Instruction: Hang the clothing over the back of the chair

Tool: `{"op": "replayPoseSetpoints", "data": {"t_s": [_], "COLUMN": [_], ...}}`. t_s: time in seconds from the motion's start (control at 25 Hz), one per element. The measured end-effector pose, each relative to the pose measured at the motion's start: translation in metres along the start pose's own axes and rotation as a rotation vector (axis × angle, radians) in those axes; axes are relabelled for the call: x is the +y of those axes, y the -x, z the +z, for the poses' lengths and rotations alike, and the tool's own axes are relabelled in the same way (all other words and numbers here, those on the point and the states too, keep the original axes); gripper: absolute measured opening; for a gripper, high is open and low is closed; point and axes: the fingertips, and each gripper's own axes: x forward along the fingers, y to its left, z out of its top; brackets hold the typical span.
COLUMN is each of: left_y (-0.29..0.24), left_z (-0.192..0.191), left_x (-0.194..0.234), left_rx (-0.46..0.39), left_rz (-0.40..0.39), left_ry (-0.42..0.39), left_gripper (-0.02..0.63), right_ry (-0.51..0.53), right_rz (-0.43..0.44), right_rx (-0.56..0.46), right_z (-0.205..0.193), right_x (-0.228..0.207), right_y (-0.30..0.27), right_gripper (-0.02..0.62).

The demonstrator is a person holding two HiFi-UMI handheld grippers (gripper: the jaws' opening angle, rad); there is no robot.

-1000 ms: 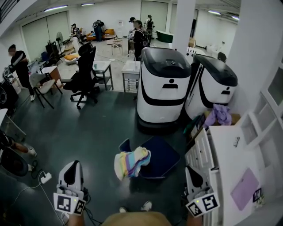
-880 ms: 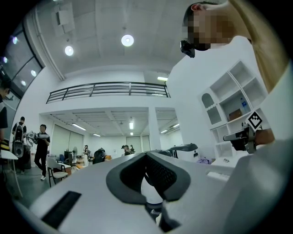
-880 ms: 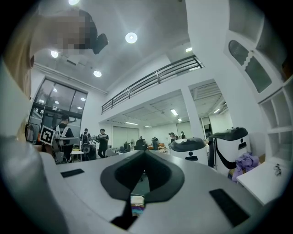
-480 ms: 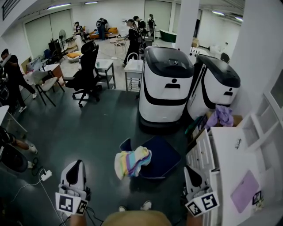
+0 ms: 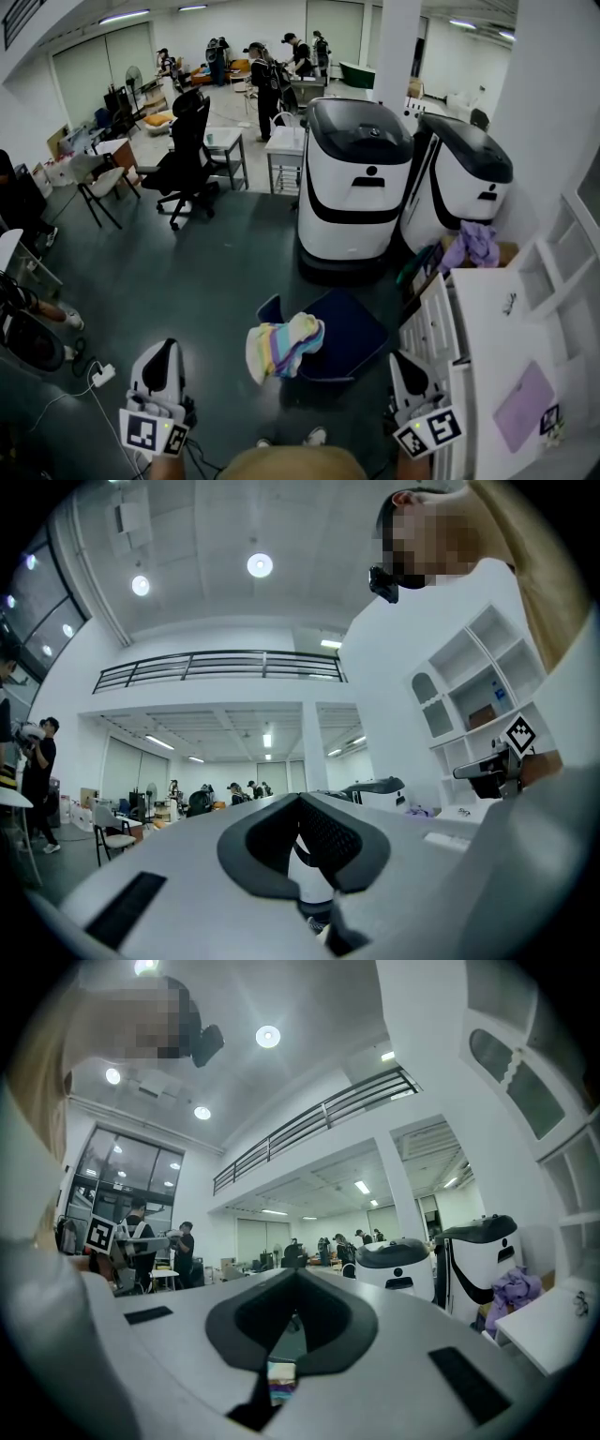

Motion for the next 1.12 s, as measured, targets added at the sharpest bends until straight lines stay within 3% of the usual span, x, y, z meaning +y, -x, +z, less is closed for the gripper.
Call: {"op": "replayPoseSetpoints", "data": {"t_s": [1.12], "left_y": [-0.023], "left_z": [-0.003], "left_x": [0.004], "left_rx": [-0.034], "left_rz": [0.01], "left_ry": [0.037], "left_gripper": [0.005], "right_ry": [0.041], "right_rz": [0.028], "right_rx": [0.003], "right_z": [0.004], "right_x": [-0.007], "right_y": [-0.029], "right_gripper": [0.003]}}
